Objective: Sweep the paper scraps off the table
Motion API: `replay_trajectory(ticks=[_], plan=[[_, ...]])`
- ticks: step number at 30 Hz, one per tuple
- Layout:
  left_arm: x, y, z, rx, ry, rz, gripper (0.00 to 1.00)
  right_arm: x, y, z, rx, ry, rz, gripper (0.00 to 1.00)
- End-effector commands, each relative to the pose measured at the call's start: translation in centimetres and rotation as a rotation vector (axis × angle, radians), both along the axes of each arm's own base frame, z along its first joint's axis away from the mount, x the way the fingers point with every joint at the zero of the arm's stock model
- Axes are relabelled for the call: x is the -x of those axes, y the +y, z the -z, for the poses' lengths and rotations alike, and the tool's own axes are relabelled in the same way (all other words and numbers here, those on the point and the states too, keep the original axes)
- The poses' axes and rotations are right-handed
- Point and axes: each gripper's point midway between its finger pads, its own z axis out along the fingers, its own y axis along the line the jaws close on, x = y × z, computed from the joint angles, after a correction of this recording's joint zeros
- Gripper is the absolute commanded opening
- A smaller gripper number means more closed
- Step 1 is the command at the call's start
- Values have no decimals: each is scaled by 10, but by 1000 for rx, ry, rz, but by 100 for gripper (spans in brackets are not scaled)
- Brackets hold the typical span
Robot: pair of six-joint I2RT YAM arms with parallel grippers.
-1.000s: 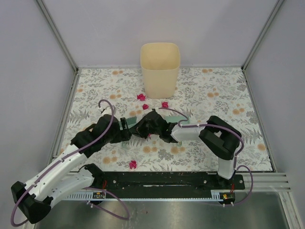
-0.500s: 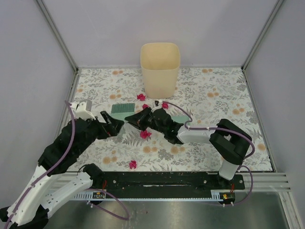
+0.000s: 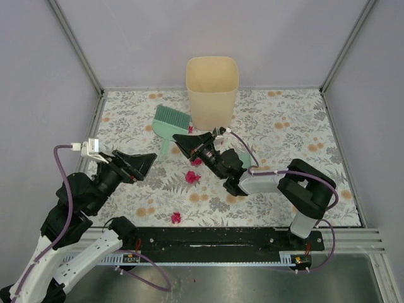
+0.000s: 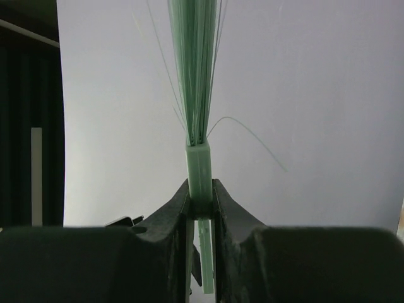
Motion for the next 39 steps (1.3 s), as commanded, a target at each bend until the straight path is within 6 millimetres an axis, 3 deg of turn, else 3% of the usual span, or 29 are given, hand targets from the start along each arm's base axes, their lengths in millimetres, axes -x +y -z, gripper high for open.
replay_trajectory(ticks=[1,12,21,25,39], plan=[[-1,-17,-30,130,-106,66,87,7,-36,-62,-300,-130,62,0],[-18,-37,-18,210,-101,88,77,16,-59,-87,-296,-205,161,0],[-25,-45,-8,274,-119,96,69,21,-67,-101,-339,-207,164,0],[-27,-46,-14,340,-162,97,66,25,-70,-108,-350,-217,176,0],[-36,-59,-20,411,-201,126,48,22,-75,-107,-355,-195,225,0]])
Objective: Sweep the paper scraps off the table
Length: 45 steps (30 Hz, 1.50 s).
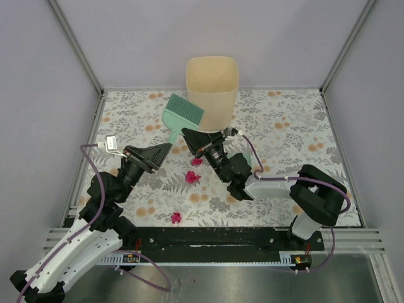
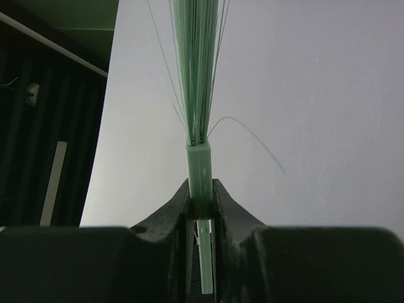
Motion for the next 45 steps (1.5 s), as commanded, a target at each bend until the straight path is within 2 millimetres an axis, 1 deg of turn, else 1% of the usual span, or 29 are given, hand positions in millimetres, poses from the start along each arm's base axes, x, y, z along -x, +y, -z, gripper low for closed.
replay_trajectory(ticks=[1,5,8,9,17,23,30,34,38,43,45], plan=[[4,-5,-23,69,-69,33,47,19,-41,-69,-256,-139,52,0],[3,-7,-23,82,-77,34,45,18,-38,-67,-259,-130,56,0],[2,-7,-25,82,-74,28,41,17,-38,-67,-261,-125,60,0],[1,-9,-22,78,-66,32,40,17,-38,-66,-260,-123,60,0],[-3,-12,-20,80,-60,21,36,18,-37,-64,-251,-125,59,0],[-3,-9,-23,81,-65,1,29,17,-41,-61,-248,-116,71,0],[-5,-5,-25,78,-63,-27,29,18,-44,-59,-241,-112,82,0],[-7,-4,-24,67,-62,-39,32,18,-45,-59,-239,-114,80,0],[-8,-4,-25,63,-63,-43,33,18,-45,-58,-240,-110,81,0],[-9,-6,-24,59,-58,-42,27,18,-45,-58,-237,-111,83,0],[-9,-8,-23,49,-52,-36,21,18,-44,-57,-237,-110,79,0]])
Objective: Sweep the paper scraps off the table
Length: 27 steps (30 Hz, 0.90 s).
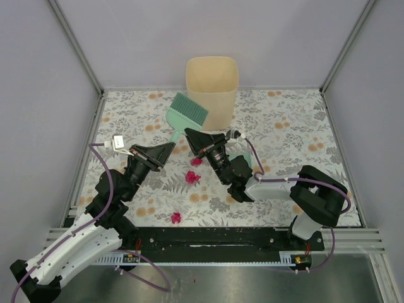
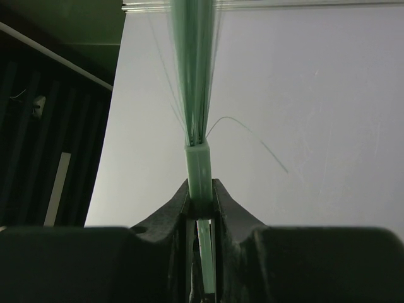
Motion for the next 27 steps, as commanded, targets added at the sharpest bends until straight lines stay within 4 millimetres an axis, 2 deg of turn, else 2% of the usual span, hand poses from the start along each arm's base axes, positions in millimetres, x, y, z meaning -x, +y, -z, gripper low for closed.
replay_trajectory(ticks=[1,6,9,10,12,16,18,24,27], plan=[[3,3,-34,51,-73,-8,18,19,-35,-57,-208,-126,32,0],[2,3,-34,20,-62,-18,8,19,-33,-48,-184,-120,29,0],[1,8,-33,-11,-37,-44,0,26,-35,-53,-129,-177,46,0],[0,10,-27,-34,-13,-58,0,27,-36,-52,-114,-188,52,0],[-1,17,-25,-48,2,-84,0,27,-37,-50,-94,-196,65,1],[1,26,-23,-84,25,-115,0,27,-33,-40,-69,-189,58,11],[1,28,-24,-95,28,-120,0,26,-28,-37,-60,-193,44,21],[6,39,-27,-135,40,-149,0,26,-21,-30,-57,-178,14,64],[7,44,-28,-163,53,-164,0,27,-22,-27,-44,-179,16,74]])
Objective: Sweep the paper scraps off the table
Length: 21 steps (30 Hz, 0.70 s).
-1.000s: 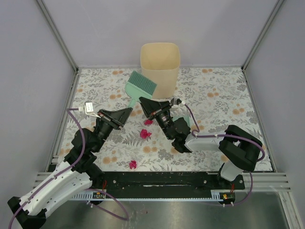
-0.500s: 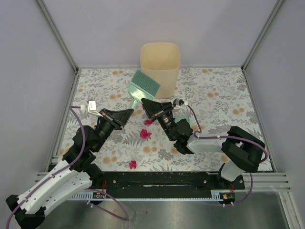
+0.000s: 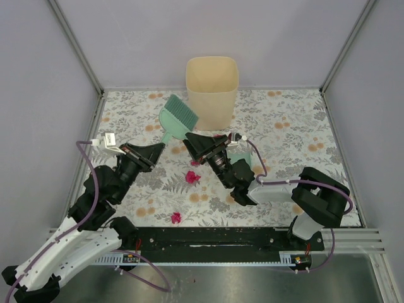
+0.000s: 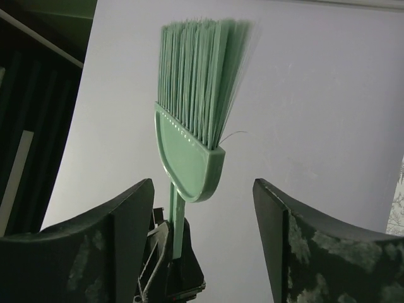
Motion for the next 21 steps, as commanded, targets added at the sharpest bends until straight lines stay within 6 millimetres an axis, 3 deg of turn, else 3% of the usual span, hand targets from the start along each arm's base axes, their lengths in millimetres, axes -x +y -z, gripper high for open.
replay_trajectory(ticks=[1,6,8,12,14,15,17,19,20,21], plan=[[1,19,-24,-29,-33,-70,0,17,-23,-44,-154,-136,6,75],[3,32,-29,-124,2,-109,0,23,-27,-39,-74,-192,26,91],[3,41,-18,-208,53,-141,0,28,-30,-36,-16,-227,40,100],[7,62,8,-359,142,-197,0,28,-27,-21,181,-203,21,99],[9,72,26,-432,186,-221,0,25,-22,-14,390,-171,-2,99],[11,76,36,-463,212,-229,0,22,-21,-1,553,-148,-3,99],[14,81,55,-505,249,-238,0,20,-27,3,791,-165,6,100],[16,85,73,-534,276,-240,0,15,-45,14,999,-161,41,99],[18,87,80,-539,282,-243,0,15,-59,35,1148,-122,41,99],[19,89,85,-545,288,-247,0,13,-70,37,1230,-111,56,100]])
